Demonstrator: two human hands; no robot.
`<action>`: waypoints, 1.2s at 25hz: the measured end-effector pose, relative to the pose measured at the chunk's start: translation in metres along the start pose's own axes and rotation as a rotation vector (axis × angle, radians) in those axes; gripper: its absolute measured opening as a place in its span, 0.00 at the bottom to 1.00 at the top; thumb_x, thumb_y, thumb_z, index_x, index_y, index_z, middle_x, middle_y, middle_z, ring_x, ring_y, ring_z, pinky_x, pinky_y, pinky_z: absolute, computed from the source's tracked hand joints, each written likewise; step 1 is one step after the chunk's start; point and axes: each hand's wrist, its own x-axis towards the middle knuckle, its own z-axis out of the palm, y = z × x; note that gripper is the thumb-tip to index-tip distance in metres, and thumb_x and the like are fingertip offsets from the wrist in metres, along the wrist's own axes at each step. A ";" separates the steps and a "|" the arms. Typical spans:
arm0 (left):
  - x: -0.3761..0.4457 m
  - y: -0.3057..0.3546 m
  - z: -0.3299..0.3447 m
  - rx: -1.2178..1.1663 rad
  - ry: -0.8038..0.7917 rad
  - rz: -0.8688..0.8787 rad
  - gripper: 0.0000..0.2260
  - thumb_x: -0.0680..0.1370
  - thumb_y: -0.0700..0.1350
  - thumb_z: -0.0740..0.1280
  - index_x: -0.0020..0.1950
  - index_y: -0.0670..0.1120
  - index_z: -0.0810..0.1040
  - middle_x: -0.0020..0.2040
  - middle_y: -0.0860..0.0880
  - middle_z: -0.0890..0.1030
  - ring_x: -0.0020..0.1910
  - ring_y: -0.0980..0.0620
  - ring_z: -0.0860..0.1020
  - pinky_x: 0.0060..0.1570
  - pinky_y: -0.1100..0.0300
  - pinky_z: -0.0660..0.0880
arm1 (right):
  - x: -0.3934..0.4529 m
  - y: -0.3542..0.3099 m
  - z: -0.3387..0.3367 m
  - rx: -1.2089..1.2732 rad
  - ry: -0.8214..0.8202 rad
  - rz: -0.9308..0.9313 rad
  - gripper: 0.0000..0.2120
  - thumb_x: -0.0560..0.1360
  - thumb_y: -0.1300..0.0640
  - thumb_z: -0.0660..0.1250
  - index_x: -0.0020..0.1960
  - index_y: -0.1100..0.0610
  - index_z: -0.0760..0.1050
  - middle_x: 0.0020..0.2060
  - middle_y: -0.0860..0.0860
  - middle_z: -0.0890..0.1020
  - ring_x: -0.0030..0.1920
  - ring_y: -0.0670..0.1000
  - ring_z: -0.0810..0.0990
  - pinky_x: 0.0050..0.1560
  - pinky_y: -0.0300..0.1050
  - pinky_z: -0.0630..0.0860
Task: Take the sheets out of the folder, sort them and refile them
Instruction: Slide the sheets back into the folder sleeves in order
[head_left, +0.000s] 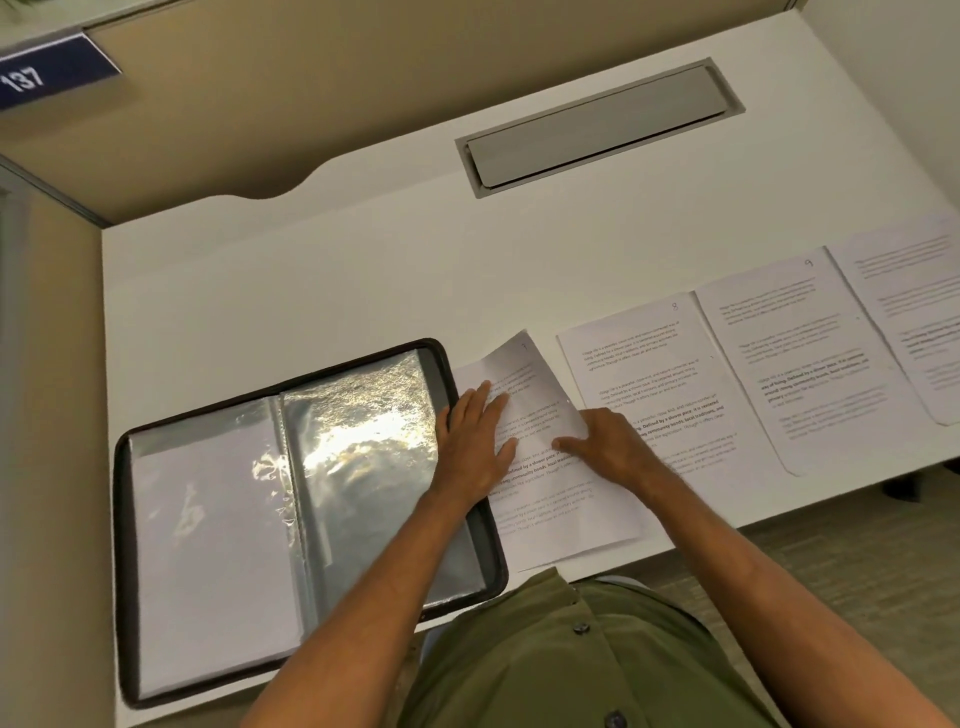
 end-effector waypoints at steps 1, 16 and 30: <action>-0.001 0.000 -0.002 -0.037 0.021 0.022 0.29 0.82 0.54 0.64 0.82 0.52 0.61 0.83 0.49 0.56 0.81 0.49 0.54 0.80 0.43 0.48 | 0.000 -0.003 -0.004 0.004 0.018 -0.001 0.13 0.79 0.48 0.73 0.58 0.55 0.81 0.53 0.53 0.86 0.46 0.51 0.85 0.53 0.49 0.83; -0.022 -0.132 -0.096 0.169 0.166 -0.300 0.29 0.82 0.52 0.65 0.81 0.46 0.63 0.82 0.42 0.59 0.80 0.40 0.59 0.76 0.42 0.58 | -0.012 -0.035 -0.043 0.556 0.409 -0.005 0.14 0.77 0.51 0.76 0.59 0.55 0.84 0.48 0.51 0.88 0.48 0.54 0.88 0.52 0.51 0.84; -0.026 -0.173 -0.094 0.313 0.249 -0.073 0.11 0.79 0.49 0.69 0.58 0.45 0.80 0.58 0.45 0.81 0.56 0.40 0.78 0.54 0.47 0.73 | 0.016 -0.095 0.093 1.185 0.321 0.078 0.15 0.77 0.59 0.75 0.63 0.56 0.80 0.57 0.54 0.87 0.56 0.56 0.87 0.57 0.55 0.84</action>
